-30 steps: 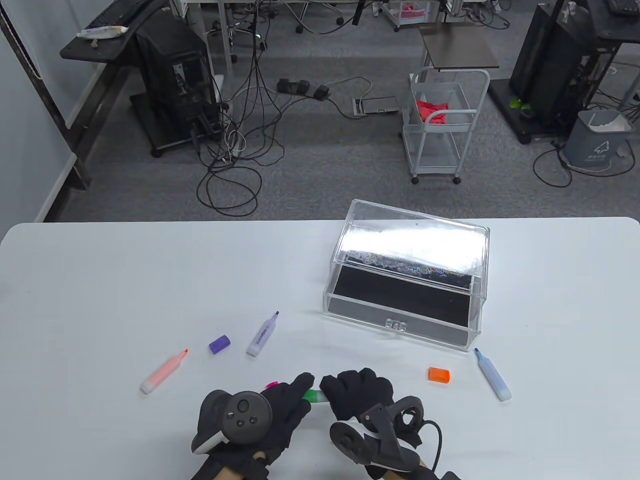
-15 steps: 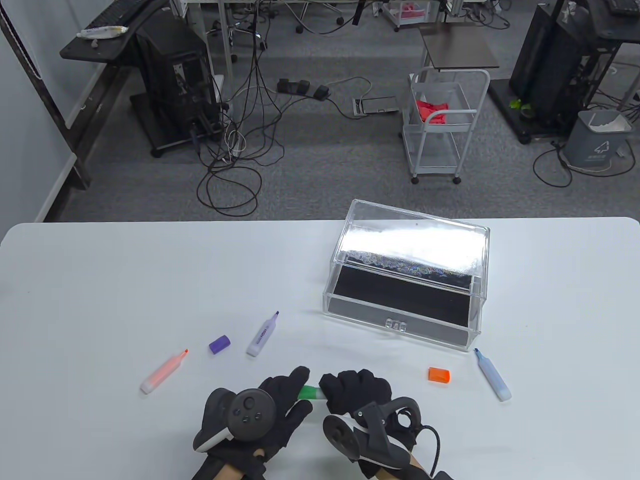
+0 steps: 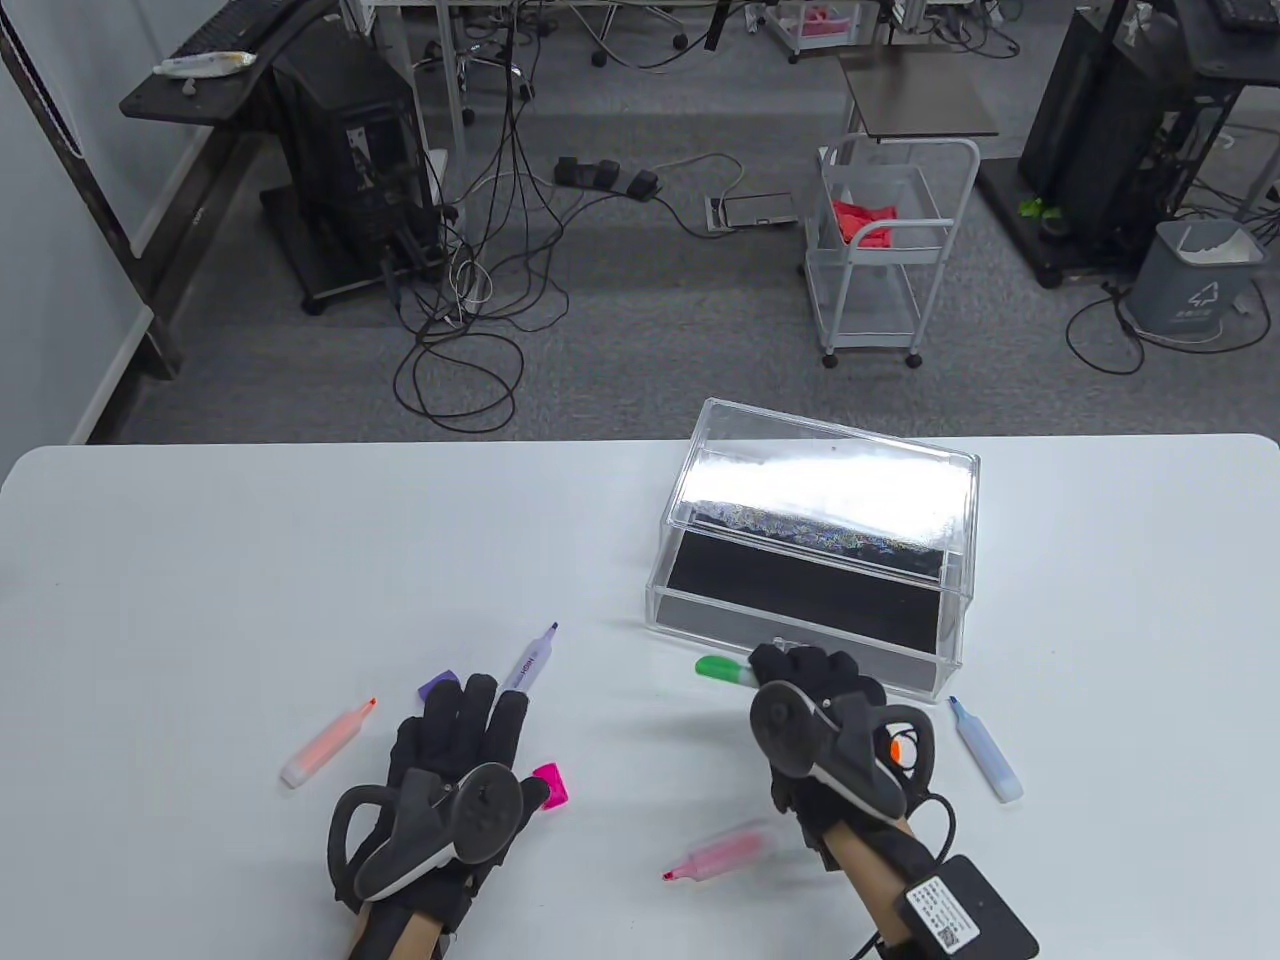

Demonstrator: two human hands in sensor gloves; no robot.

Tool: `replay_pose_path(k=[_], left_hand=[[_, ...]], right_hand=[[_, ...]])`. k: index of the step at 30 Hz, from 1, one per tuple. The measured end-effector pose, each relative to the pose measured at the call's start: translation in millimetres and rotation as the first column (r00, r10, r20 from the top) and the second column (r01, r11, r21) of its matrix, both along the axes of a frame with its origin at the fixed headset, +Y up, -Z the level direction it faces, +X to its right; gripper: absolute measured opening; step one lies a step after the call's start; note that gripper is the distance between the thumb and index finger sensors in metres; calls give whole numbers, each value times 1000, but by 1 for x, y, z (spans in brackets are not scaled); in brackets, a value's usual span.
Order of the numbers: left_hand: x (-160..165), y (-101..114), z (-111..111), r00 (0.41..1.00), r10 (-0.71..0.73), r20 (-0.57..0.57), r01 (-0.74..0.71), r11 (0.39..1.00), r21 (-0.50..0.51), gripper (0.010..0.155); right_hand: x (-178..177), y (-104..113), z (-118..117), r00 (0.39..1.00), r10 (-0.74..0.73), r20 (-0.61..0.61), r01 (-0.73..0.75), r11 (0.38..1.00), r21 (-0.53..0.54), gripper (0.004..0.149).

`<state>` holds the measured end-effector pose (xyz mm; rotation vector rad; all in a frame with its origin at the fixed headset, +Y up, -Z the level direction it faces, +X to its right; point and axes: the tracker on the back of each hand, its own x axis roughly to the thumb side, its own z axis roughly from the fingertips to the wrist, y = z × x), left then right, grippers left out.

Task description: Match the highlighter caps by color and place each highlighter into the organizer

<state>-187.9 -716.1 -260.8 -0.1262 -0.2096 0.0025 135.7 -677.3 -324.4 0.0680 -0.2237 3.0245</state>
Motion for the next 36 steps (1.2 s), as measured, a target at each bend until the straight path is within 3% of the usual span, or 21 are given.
replay_pose_path(k=[4,9,16,25,36], left_hand=[[-2,3,1,1000,9,-19,-9,1000,3,85],[-4,0,-1,999,10,-42,-11,999,-40,85],[-14,-3,-4,997,29,-78,-34,998,-55,85],[-23,-10,-7,994,8,-112,-17,996,-84,86],[-29,-15,-9,993,33,-117,-50,988,-149,88]], right_hand=[[21,8,-34,995,44,90,-42,999,-18,51],[36,-1,-74,984,78,161,-62,993,-98,51],[43,-20,-102,981,45,190,-16,988,-152,53],[44,-18,-99,990,-1,144,19,991,-130,63],[81,5,-50,982,-21,187,36,996,-76,66]])
